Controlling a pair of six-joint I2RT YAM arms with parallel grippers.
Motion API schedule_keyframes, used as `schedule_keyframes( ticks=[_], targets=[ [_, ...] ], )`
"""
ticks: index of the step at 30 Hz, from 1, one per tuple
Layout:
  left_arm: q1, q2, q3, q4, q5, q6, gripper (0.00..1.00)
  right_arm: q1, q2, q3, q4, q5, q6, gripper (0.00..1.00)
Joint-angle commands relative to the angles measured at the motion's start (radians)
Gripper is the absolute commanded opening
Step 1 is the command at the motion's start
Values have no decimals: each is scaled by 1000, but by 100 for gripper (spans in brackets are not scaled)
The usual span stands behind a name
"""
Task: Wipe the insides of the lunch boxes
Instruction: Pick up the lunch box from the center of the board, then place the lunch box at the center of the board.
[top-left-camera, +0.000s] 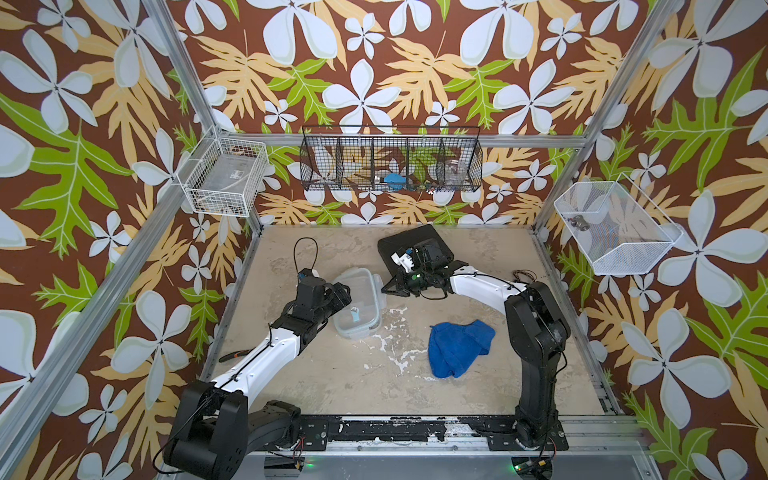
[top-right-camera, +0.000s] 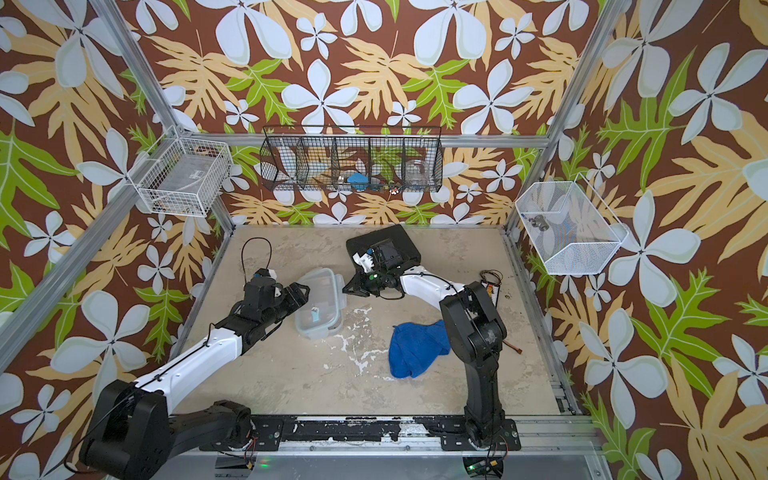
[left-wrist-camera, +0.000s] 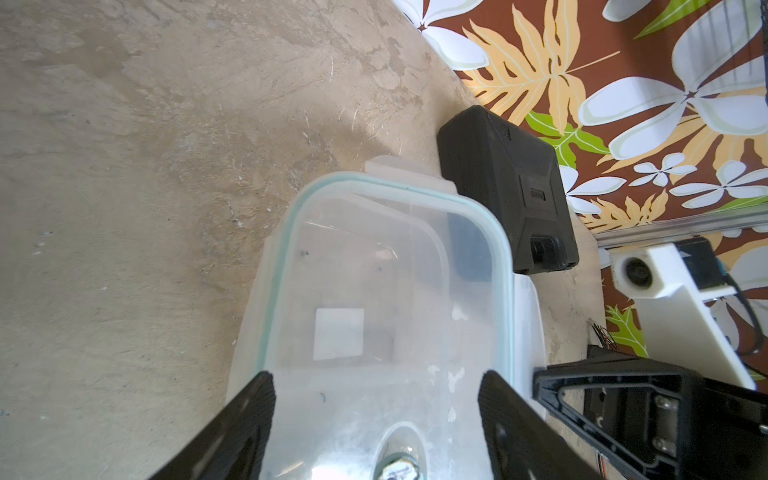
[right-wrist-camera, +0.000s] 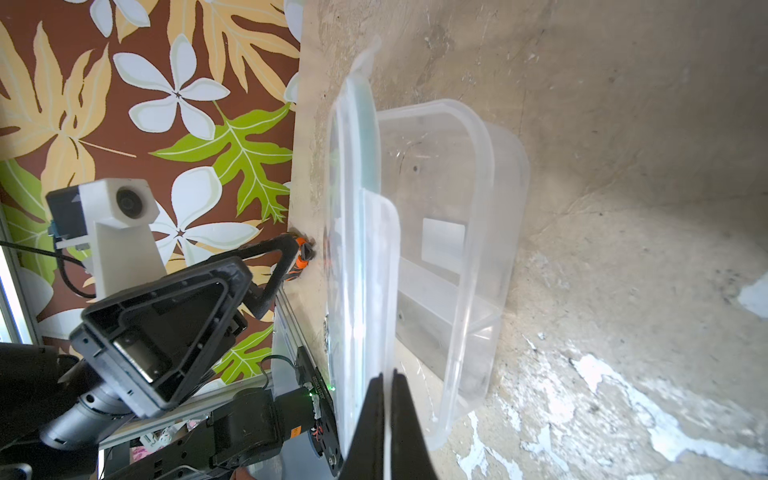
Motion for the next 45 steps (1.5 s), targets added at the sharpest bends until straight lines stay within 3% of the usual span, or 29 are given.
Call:
schedule_keyframes(
  ticks=[1,8,18,33,45],
  targets=[
    [5,1,-8,2,9,-11,80,0,-22,20,-4,-9,-8,0],
    [7,17,-17,25,25,-29,80,0,-33,112,-66,-2,-15,0],
    [6,89,-82,201,139,-109,79,9,-8,210,-213,45,-73,0],
    [7,171,-106,374,228,-154,79,80,27,266,-37,-13,123,0],
    [7,87,25,220,178,-55,80,81,27,208,-1,-2,129,0]
  ],
)
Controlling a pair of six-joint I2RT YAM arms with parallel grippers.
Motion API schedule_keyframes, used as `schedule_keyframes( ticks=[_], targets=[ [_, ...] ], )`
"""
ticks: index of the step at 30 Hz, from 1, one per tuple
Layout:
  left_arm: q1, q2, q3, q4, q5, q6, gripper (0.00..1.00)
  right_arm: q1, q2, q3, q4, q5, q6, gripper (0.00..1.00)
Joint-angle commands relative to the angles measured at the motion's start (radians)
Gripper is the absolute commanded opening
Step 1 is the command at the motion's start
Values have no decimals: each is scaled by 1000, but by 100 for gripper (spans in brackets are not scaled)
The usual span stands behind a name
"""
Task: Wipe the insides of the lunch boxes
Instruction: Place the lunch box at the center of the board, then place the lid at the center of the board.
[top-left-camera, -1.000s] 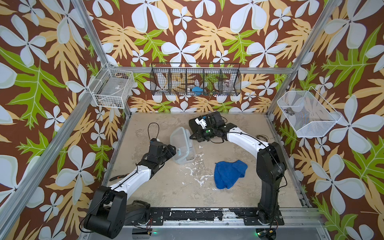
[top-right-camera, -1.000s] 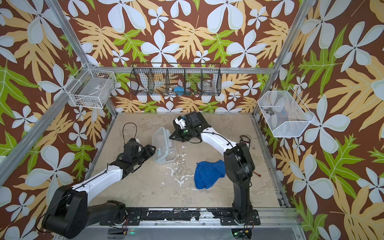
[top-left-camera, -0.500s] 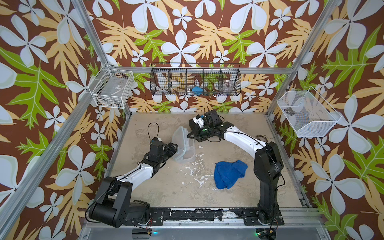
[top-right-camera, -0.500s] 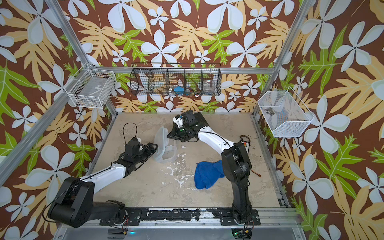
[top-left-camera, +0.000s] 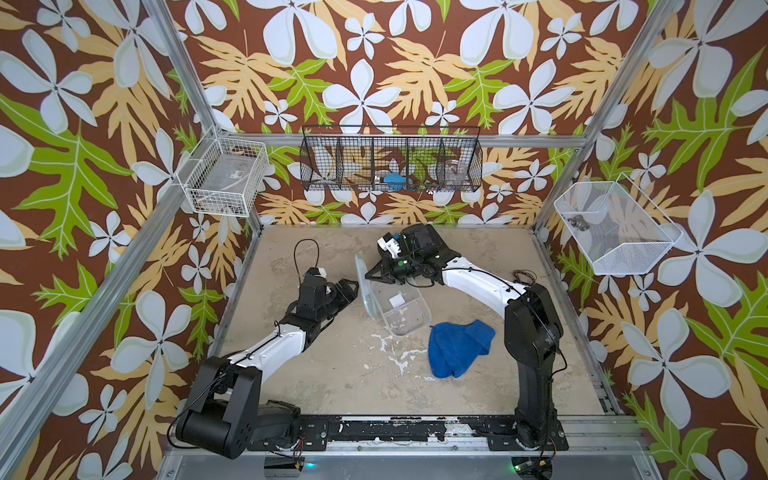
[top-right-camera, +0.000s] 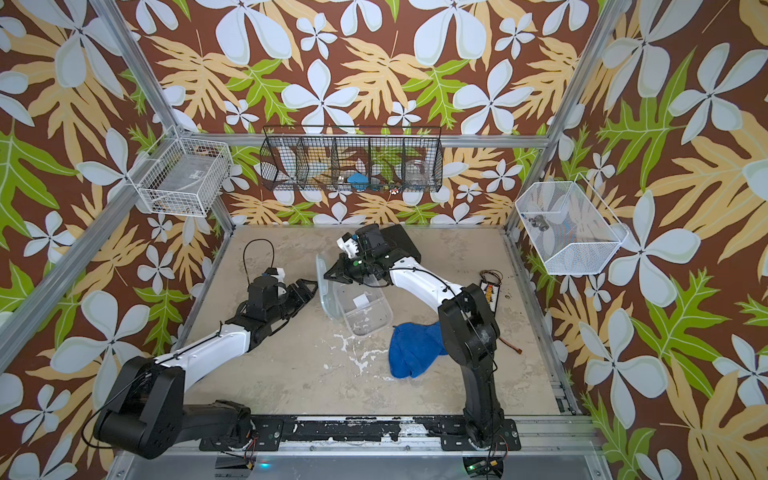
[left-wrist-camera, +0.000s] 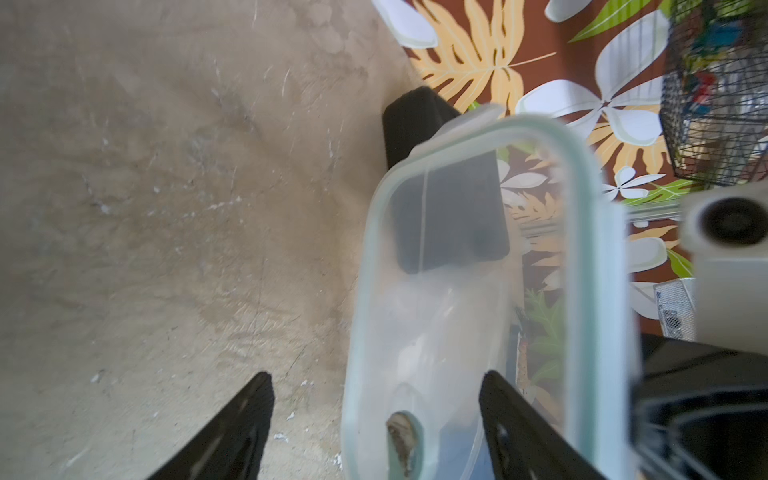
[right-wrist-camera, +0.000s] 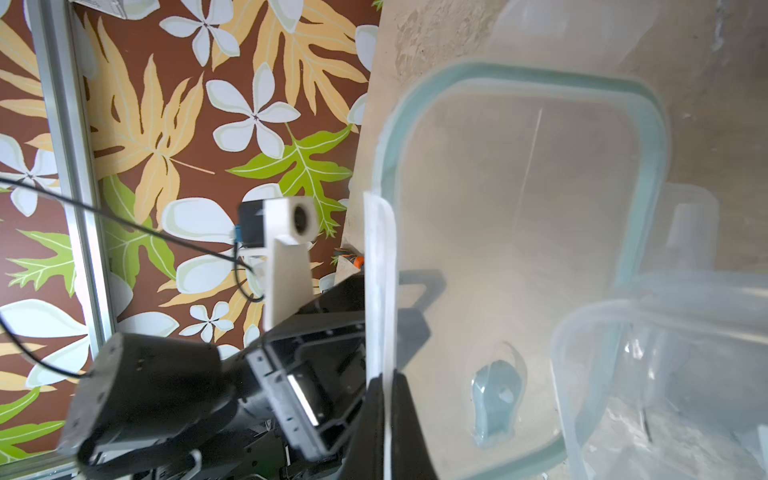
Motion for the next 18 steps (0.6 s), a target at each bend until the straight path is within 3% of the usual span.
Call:
schedule_keyframes(
  ticks=[1,12,18],
  targets=[
    [-2,-28,43,-40,-5,60,80,6,2,-3,44,-17,-2,0],
    [43,-68,47,-158,-45,64,82,55,91,50,-87,40,-89,0],
    [78,-120,4,-164,-44,60,82,67,57,94,-147,120,-146,0]
  ],
)
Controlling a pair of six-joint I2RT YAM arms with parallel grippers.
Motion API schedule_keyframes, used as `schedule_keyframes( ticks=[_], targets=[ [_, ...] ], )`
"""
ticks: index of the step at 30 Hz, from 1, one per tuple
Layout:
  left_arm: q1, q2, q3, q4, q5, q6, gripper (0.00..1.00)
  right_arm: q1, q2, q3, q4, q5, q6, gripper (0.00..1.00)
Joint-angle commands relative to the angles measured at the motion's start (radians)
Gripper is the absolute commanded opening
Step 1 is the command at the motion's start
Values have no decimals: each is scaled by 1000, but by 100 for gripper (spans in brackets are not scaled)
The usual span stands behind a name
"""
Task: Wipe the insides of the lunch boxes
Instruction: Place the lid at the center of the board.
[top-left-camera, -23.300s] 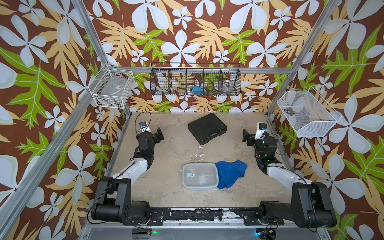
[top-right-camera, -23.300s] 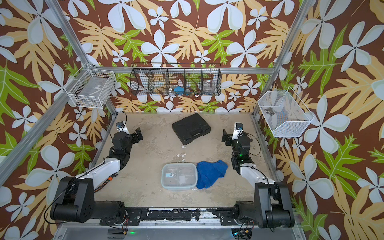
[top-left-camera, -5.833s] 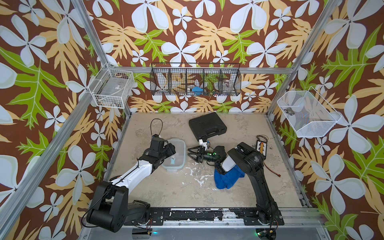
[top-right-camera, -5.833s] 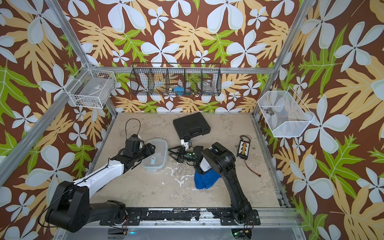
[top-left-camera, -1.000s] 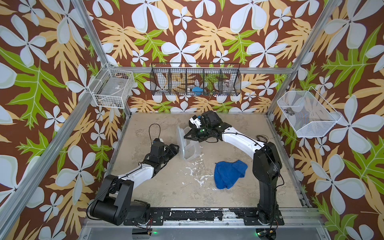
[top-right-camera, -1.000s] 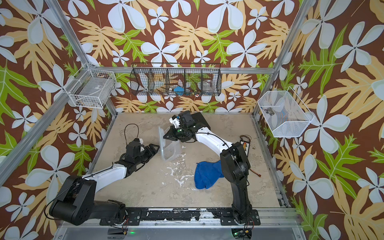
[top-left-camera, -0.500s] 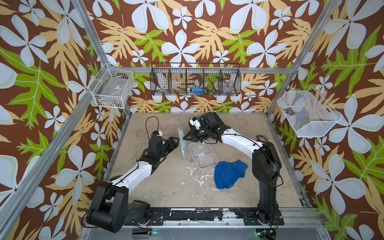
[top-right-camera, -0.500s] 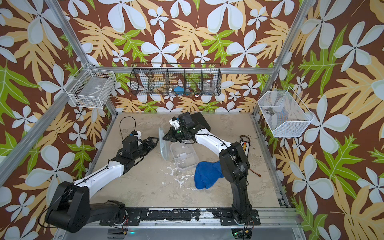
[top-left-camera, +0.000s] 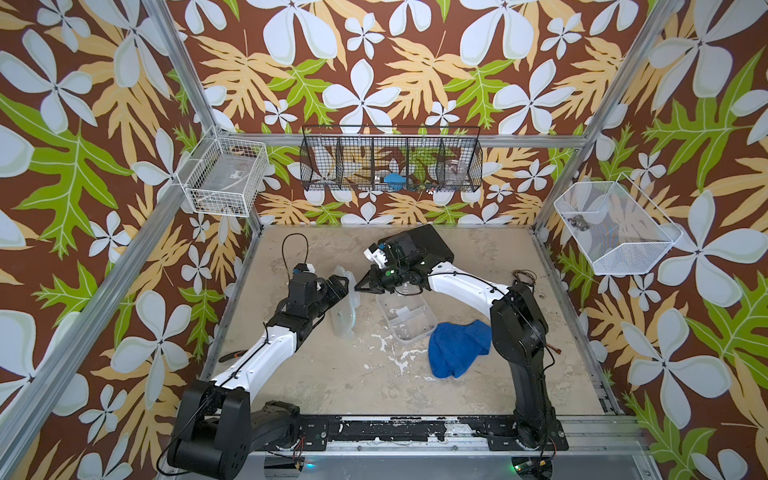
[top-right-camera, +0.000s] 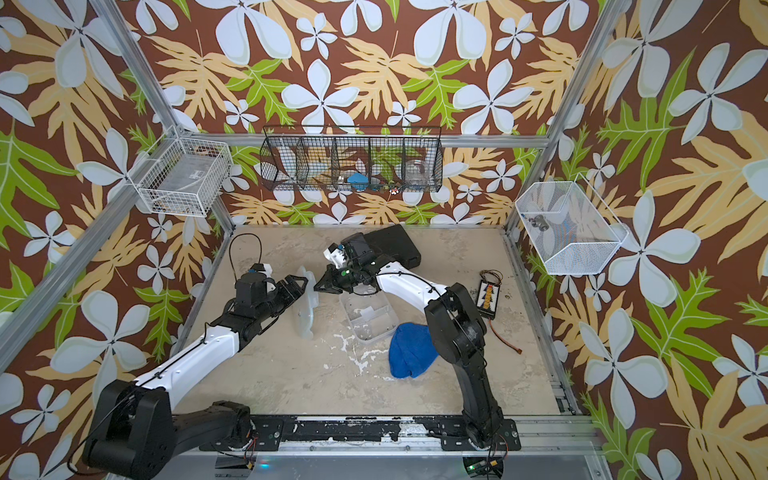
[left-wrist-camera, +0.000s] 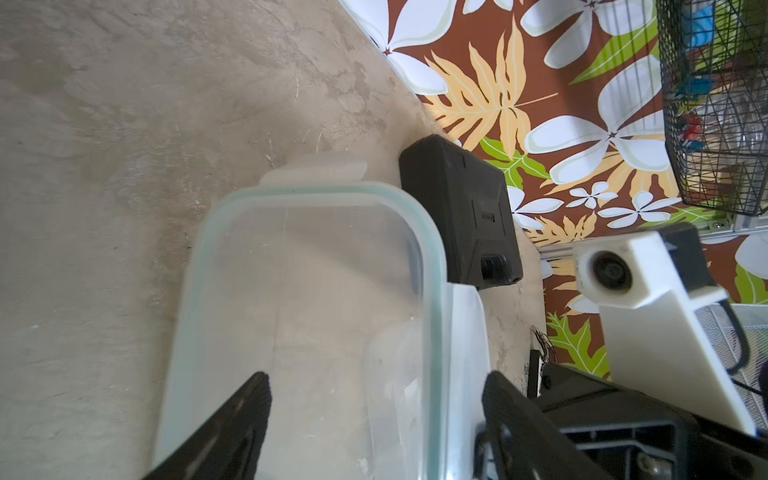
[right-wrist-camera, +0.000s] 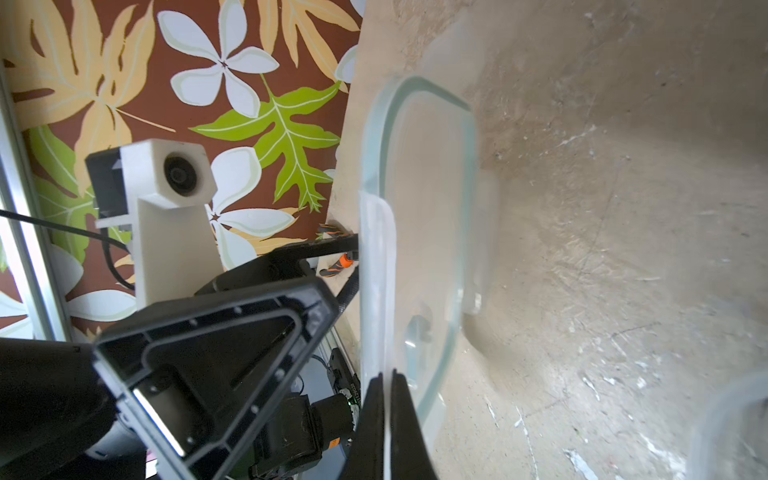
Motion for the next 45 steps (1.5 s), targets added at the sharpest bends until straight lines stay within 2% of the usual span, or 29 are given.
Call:
schedule_keyframes(
  ticks=[1,6,11,15,21,31,35,36,41,45],
  targets=[
    [12,-18,-12,-12,-1,-3,82,-3,-21,68,-123,101,-109,0],
    [15,-9,-46,38,6,-34,83,13,-1,226,-297,248,-259,0],
    [51,30,-144,200,86,-146,83,80,87,415,-469,385,-381,0],
    [97,18,-192,234,111,-175,83,127,157,463,-514,407,-403,0],
    [156,-44,-159,96,73,-67,83,159,178,316,-365,378,-346,0],
    [177,-102,-166,19,36,-36,83,185,253,241,-39,160,-145,1],
    [178,-115,-144,-33,-2,-1,83,185,258,250,51,70,-92,12],
    [177,-115,-141,-36,-5,1,83,184,261,261,66,48,-84,23],
    [178,-93,-118,-39,-5,3,83,172,236,325,71,2,-103,56],
    [177,-49,-89,-44,11,22,83,113,125,209,99,17,-106,66]
  ],
)
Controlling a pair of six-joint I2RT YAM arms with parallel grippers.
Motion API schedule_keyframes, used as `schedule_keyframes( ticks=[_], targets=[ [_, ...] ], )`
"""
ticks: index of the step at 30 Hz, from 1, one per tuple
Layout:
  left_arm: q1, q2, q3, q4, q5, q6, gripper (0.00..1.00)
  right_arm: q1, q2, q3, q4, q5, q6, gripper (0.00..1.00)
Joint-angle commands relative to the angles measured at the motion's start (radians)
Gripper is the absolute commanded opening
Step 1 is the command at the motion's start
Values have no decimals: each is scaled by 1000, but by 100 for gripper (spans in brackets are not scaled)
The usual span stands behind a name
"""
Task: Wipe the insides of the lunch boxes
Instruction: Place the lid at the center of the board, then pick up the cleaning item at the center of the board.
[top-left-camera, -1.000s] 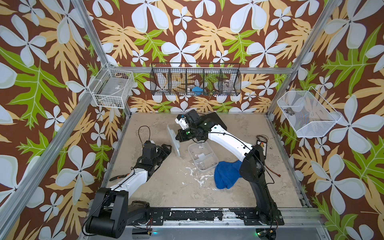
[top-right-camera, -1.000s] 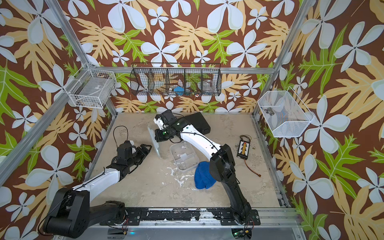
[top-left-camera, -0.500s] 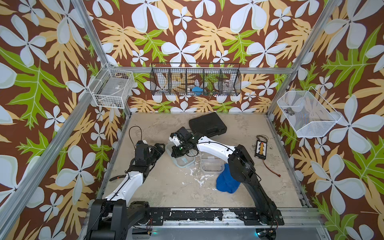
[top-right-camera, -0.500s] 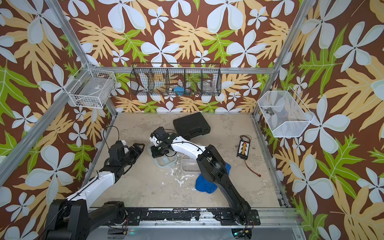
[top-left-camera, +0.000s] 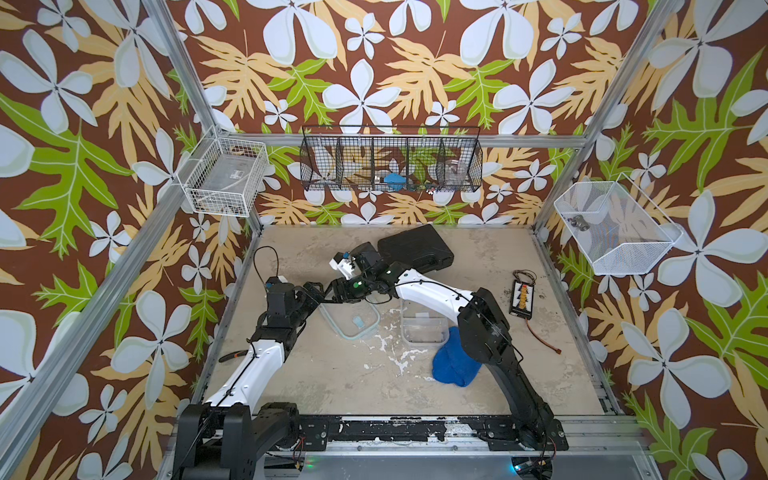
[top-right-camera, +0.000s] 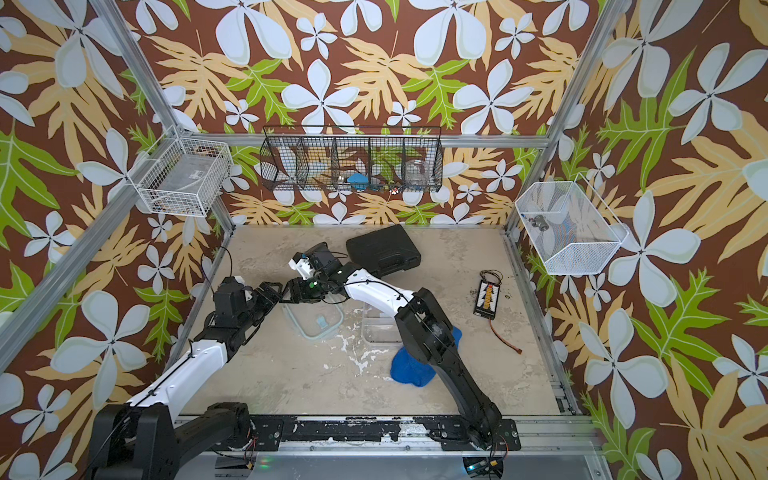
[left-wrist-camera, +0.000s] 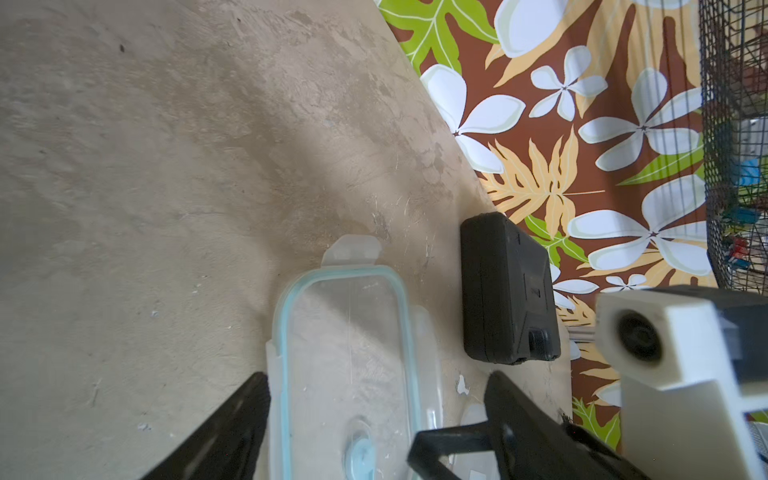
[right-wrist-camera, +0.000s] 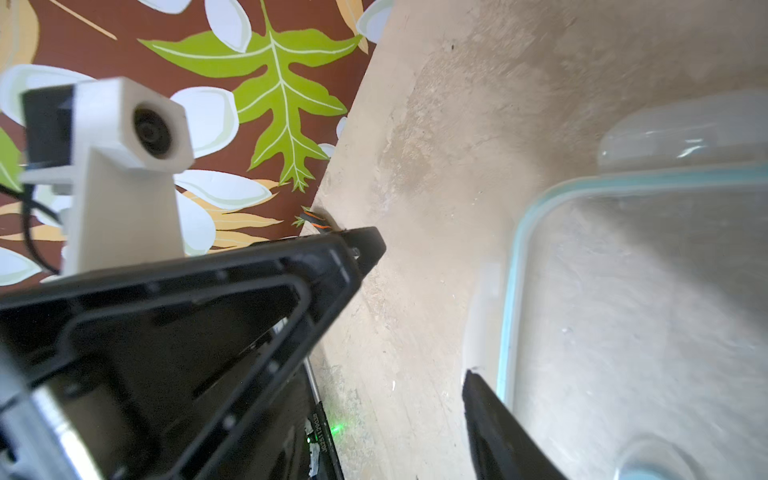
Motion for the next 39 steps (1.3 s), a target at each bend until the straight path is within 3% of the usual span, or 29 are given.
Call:
schedule_keyframes(
  ticks=[1,5,8,13,17,29,36,39],
  targets=[
    [-3,30,18,-45,35,41,82,-45,-96,-75,86,-36,-14,67],
    [-5,48,46,-39,48,42,82,-124,-242,-210,-36,84,-144,69],
    [-40,69,85,-37,40,62,82,-210,-362,-338,-176,263,-242,73],
    [-178,169,194,-31,20,94,82,-453,-540,-696,-260,340,-245,75],
    [-260,264,264,-5,25,104,82,-553,-734,-895,-240,411,-251,78],
    [-332,435,440,-5,103,137,81,-599,-913,-1171,-325,437,-210,80],
    [-362,519,519,-8,142,138,81,-596,-838,-1243,-289,392,-221,78],
    [-385,552,551,-14,147,134,81,-567,-821,-1247,-304,428,-240,78]
  ],
)
